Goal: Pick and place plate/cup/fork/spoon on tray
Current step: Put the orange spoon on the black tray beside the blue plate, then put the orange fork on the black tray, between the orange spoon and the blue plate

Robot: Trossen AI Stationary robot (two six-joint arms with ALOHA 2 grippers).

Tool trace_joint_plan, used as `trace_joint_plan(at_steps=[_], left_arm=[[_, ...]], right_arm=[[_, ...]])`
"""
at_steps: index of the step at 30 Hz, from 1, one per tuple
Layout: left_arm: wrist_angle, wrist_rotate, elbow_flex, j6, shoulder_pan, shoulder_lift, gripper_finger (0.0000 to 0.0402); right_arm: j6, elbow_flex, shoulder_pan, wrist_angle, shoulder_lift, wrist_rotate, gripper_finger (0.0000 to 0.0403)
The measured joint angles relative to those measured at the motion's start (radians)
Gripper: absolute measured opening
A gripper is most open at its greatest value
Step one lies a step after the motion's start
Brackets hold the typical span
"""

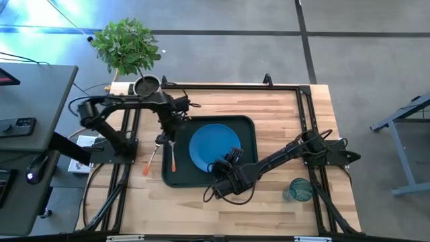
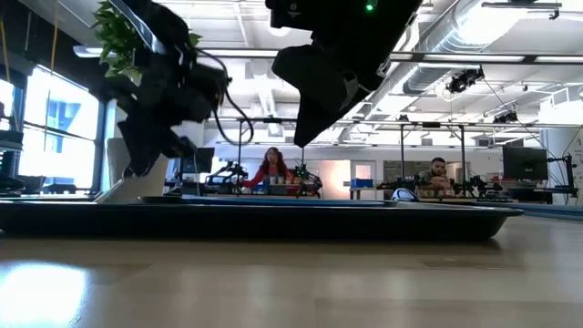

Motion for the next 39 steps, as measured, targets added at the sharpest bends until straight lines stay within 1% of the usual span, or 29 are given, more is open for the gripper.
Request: trace_joint_plan(at_steps=[4, 7, 10, 13, 16, 20, 24, 27, 30, 35, 37, 39], left_arm=[[0.048, 0.011, 0.0, 0.002, 0.005, 0.085, 0.0012], [0.071, 0.0, 0.003, -0.004, 0.005, 0.135, 0.0034], [0.105, -0.05, 0.004, -0.014, 0.004, 0.158, 0.0063], [0.131, -0.133, 0.004, -0.026, -0.002, 0.162, 0.0085], [0.144, -0.204, 0.005, -0.033, -0.007, 0.154, 0.0098], [0.143, -0.243, 0.005, -0.059, -0.019, 0.136, 0.01], [0.148, -0.265, 0.005, -0.078, -0.044, 0.091, 0.0098], [0.169, -0.302, 0.005, -0.09, -0.067, 0.044, 0.0097], [0.183, -0.31, 0.005, -0.094, -0.081, -0.001, 0.0097], [0.214, -0.334, 0.005, -0.112, -0.091, -0.031, 0.0106], [0.214, -0.369, 0.005, -0.117, -0.091, -0.032, 0.0117], [0.203, -0.446, 0.005, -0.14, -0.094, -0.032, 0.0129]], right_arm=[[-0.004, 0.0, 0.0, -0.005, 0.0, 0.0, 0.0155], [-0.004, 0.0, 0.001, -0.008, 0.001, 0.006, 0.0155], [-0.004, 0.0, 0.001, -0.01, 0.001, 0.008, 0.0155], [0.004, 0.0, 0.001, -0.014, 0.001, 0.016, 0.0155], [0.007, 0.0, 0.001, -0.019, 0.001, 0.016, 0.0155], [0.008, 0.0, 0.001, -0.022, 0.001, 0.016, 0.0155], [0.012, 0.0, 0.001, -0.023, 0.001, 0.016, 0.0155], [0.012, 0.0, 0.001, -0.023, 0.001, 0.016, 0.0155], [0.012, 0.0, 0.0, -0.023, 0.001, 0.016, 0.0155], [0.012, 0.0, 0.001, -0.023, 0.001, 0.016, 0.0155], [0.012, 0.0, 0.001, -0.023, 0.001, 0.016, 0.0155], [0.013, 0.0, 0.002, -0.025, 0.001, 0.016, 0.0155]])
